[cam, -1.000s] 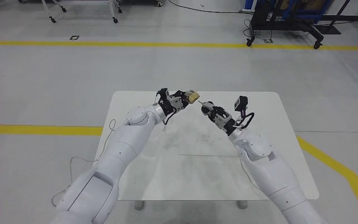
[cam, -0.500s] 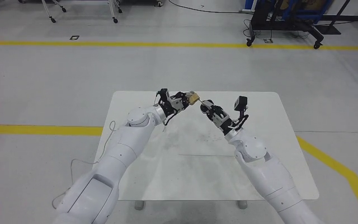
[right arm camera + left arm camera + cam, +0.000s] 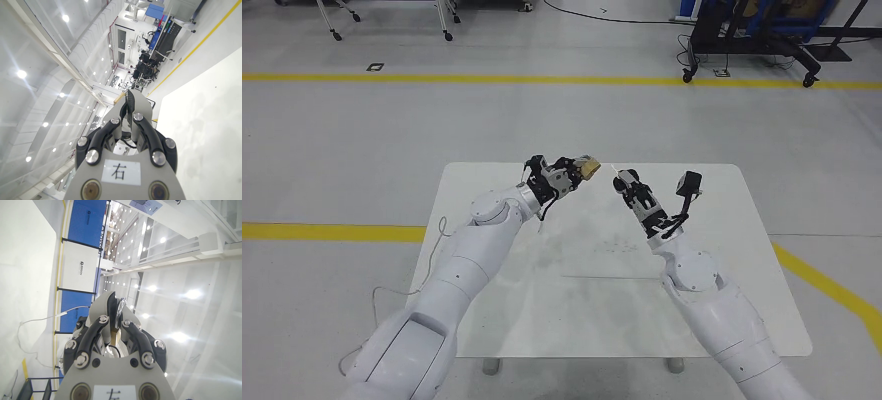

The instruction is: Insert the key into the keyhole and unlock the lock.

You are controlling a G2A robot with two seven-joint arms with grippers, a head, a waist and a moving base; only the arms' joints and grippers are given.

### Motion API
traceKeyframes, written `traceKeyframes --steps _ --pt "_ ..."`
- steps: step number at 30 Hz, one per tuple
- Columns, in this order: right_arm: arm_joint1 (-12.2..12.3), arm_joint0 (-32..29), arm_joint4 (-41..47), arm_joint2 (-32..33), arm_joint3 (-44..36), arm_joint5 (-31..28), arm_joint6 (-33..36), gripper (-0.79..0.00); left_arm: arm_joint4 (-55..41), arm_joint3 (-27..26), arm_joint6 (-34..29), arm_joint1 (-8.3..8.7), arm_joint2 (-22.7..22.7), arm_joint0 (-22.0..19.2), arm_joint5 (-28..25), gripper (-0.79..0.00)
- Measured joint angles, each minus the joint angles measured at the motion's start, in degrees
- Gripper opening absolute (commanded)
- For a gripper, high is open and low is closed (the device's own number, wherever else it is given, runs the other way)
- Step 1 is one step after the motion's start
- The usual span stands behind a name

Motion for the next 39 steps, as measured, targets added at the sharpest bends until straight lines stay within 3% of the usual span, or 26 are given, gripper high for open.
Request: traceKeyframes --steps 7,39 --pt "0.31 -4.06 -6.61 2.60 -4.31 -2.11 -3.71 -0.785 -6.37 3.34 -3.66 -2.01 -0.23 -0.39 -1.97 -0.785" --pt "0.31 -4.02 -6.52 2.60 -4.29 -2.09 -3.66 -0.785 -6.70 3.55 -4.02 -2.04 -0.36 -0.43 -1.96 -0.785"
